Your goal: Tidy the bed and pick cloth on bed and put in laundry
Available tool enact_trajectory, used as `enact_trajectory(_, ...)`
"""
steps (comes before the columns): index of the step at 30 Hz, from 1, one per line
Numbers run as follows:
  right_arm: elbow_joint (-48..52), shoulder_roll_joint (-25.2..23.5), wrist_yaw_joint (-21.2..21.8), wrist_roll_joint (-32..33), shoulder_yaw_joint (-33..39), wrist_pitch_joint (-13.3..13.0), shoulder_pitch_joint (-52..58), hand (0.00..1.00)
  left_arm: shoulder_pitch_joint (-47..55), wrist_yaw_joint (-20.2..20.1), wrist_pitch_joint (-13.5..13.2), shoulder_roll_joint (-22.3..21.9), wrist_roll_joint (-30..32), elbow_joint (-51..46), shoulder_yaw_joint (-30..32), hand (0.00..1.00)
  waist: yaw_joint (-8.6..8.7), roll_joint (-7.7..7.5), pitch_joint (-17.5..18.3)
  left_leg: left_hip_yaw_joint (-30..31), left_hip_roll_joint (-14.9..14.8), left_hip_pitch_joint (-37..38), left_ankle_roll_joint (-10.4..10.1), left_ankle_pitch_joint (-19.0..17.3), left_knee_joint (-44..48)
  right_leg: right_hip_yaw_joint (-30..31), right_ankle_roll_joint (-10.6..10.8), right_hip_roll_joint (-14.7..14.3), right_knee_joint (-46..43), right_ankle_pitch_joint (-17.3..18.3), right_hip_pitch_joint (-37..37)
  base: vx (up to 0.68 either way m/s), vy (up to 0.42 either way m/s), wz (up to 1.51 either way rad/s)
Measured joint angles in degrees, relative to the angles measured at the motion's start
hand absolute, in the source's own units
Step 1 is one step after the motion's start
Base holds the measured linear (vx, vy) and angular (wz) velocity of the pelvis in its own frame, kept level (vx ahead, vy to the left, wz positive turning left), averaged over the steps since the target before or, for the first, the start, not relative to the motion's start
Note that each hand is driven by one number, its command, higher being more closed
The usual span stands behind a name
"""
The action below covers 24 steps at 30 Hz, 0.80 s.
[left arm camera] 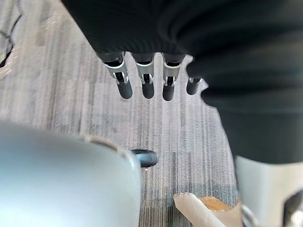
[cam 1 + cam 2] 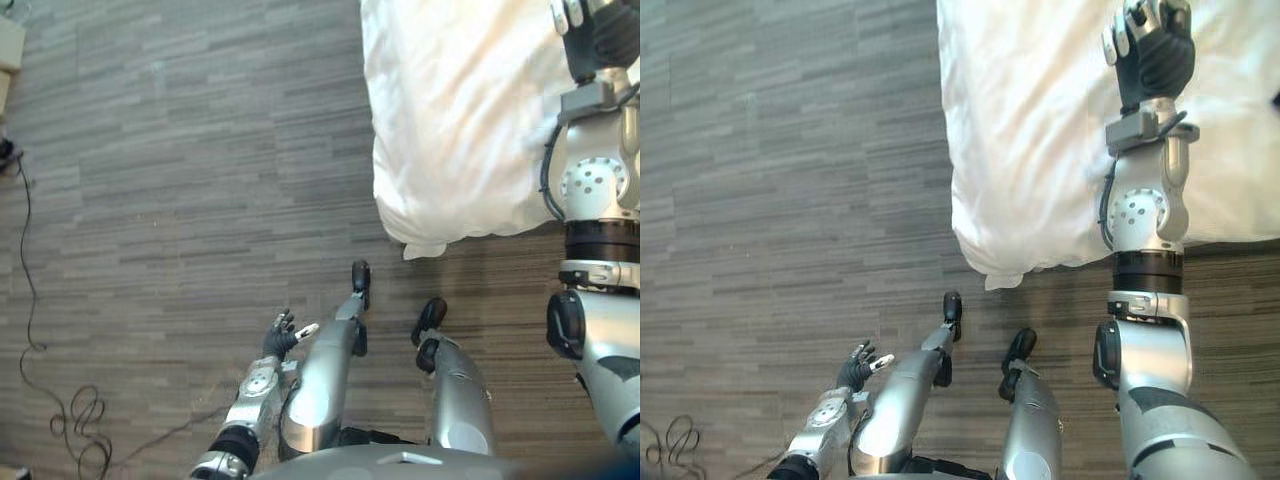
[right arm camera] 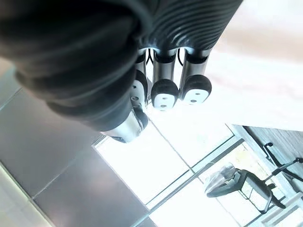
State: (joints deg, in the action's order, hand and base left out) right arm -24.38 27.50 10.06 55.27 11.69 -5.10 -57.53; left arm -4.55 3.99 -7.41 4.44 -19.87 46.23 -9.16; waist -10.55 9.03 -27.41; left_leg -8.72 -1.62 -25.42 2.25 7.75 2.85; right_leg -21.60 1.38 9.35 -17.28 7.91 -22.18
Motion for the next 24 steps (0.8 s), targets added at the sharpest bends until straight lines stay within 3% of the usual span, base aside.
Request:
enact_trajectory(4, -4.3, -2.8, -7.1, 5.4, 4.3, -5.7, -0.4, 1.00, -1.8, 0.2, -0.9, -2.0, -0.4, 1.2, 0.3, 0.00, -0.97, 1.71, -0.5, -0.7, 0.2, -3.7, -0.4, 0.4, 0.1, 0.7, -0.2, 0.8, -2.3, 0.4, -5.5, -0.05, 0.005, -0.04)
enact_trajectory(6, -1.8, -3.1, -8.0, 6.4, 5.6, -8.2, 1.2, 1.00, -2.7, 0.3, -1.3, -2.7, -0.3, 1.8, 0.7, 0.00, -1.23, 2.47, -0.9, -2.3, 0.4, -3.8, -0.1, 0.9, -0.9, 2.4, 0.1, 1.2, -3.9, 0.8, -7.5, -0.03, -0.003, -0.29)
enact_trajectory(9, 3.6, -4.4, -9.2, 6.1, 5.7, -11.5, 3.3, 1.00, -2.8, 2.4, -3.3, -4.6, 0.9, 2.2, 3.6, 0.00, 0.31, 2.51, -0.8, -4.7, 0.6, -5.0, -0.2, 0.9, -1.0, 4.3, -0.1, 2.0, -6.4, 1.4, -10.7, -0.01, -0.015, -0.31)
enact_trajectory(16, 14.6, -4.3, -8.7, -0.8, 10.8, -10.3, 15.2, 1.00, -3.7, 3.9, -2.9, -7.1, 0.9, -2.4, 3.7, 0.00, 4.85, 1.82, -1.2, -8.9, 0.6, -6.7, -0.6, 0.6, -0.7, 7.5, -0.2, 2.6, -9.0, 1.5, -15.6, 0.01, -0.015, -0.25)
enact_trajectory(18, 13.8, -4.3, -6.9, -1.7, 13.9, -8.8, 21.3, 1.00, -3.7, 3.9, -2.7, -7.0, 0.9, -3.8, 5.1, 0.00, 5.96, -0.04, -1.3, -10.9, 0.4, -6.5, -1.1, 0.1, -0.3, 9.1, -0.2, 2.5, -9.5, 1.5, -16.5, 0.02, -0.022, -0.33)
enact_trajectory(24, 10.8, -7.7, -0.6, -2.7, 17.2, -7.1, 37.7, 1.00, -3.6, 3.8, -1.6, -6.1, 0.9, -4.8, 6.7, 0.00, 8.49, -1.62, -2.0, -13.5, -1.0, -5.2, -0.5, -1.7, 1.5, 10.0, 0.0, 1.5, -9.0, 0.7, -15.5, 0.03, -0.026, -0.27)
